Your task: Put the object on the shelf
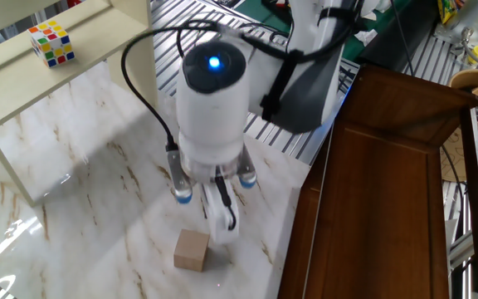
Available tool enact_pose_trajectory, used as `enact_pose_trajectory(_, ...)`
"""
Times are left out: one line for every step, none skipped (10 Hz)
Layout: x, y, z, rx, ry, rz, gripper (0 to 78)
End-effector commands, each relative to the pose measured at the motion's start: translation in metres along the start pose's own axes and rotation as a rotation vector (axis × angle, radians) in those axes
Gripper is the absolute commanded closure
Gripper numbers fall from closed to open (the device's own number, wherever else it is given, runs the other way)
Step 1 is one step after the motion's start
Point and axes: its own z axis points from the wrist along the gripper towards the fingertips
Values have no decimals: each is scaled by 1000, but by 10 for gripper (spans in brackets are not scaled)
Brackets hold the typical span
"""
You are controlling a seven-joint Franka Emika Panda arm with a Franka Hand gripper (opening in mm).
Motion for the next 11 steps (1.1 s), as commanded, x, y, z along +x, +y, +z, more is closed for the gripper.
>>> enact_pose_trajectory(-5, 29, 27, -4, -11, 85, 776)
enact_pose_trajectory(-9, 33, 33, -6, -10, 95, 776)
enact_pose_trajectory(-12, 37, 39, -7, -12, 103, 776)
enact_pose_trajectory(-15, 38, 43, -9, -14, 113, 776)
enact_pose_trajectory(-17, 38, 46, -12, -18, 125, 776)
enact_pose_trajectory(-19, 37, 49, -12, -18, 143, 776)
enact_pose_trajectory(-20, 36, 52, -12, -19, 158, 776)
enact_pose_trajectory(-20, 34, 56, -10, -19, 166, 776)
enact_pose_trajectory(-22, 32, 60, -7, -23, 179, 776)
enact_pose_trajectory(-24, 30, 64, -3, -28, 198, 776)
enact_pose_trajectory(-25, 27, 69, 5, -39, 198, 776)
